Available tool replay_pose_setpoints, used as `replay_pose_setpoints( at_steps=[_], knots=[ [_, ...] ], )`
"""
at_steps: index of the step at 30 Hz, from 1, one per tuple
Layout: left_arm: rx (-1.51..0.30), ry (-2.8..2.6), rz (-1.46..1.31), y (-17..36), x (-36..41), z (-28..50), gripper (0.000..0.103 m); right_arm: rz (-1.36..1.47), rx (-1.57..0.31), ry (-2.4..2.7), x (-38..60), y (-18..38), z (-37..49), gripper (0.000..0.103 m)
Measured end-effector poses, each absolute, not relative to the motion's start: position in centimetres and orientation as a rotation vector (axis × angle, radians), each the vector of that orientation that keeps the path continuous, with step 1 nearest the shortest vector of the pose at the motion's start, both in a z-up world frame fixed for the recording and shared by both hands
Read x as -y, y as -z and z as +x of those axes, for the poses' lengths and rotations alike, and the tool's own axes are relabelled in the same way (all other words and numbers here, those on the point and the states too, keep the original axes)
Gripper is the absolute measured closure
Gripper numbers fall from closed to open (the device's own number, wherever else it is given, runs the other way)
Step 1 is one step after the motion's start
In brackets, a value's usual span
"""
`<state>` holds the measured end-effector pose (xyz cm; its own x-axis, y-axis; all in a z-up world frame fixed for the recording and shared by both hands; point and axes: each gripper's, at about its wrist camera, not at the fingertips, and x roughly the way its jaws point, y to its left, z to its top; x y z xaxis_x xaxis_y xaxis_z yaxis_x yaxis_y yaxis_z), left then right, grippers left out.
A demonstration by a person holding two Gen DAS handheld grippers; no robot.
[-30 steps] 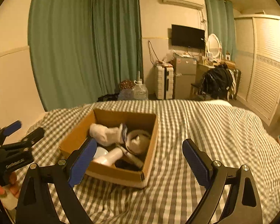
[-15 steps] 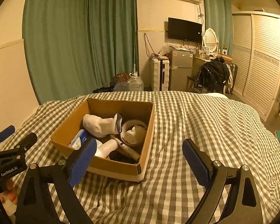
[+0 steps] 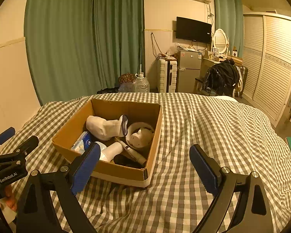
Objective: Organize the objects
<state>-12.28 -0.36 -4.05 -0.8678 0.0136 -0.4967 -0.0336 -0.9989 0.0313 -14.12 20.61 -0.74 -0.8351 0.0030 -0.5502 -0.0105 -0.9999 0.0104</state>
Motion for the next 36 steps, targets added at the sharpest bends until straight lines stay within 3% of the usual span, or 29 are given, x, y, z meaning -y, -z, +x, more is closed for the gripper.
replay_pose_setpoints(
  at_steps=[36],
  knots=[
    [-0.063,-3.014,-0.797,3.99,0.21,-12.06,0.0,-0.932,0.015,-2.996,-20.11,1.13,-14.3,0.01]
  ],
)
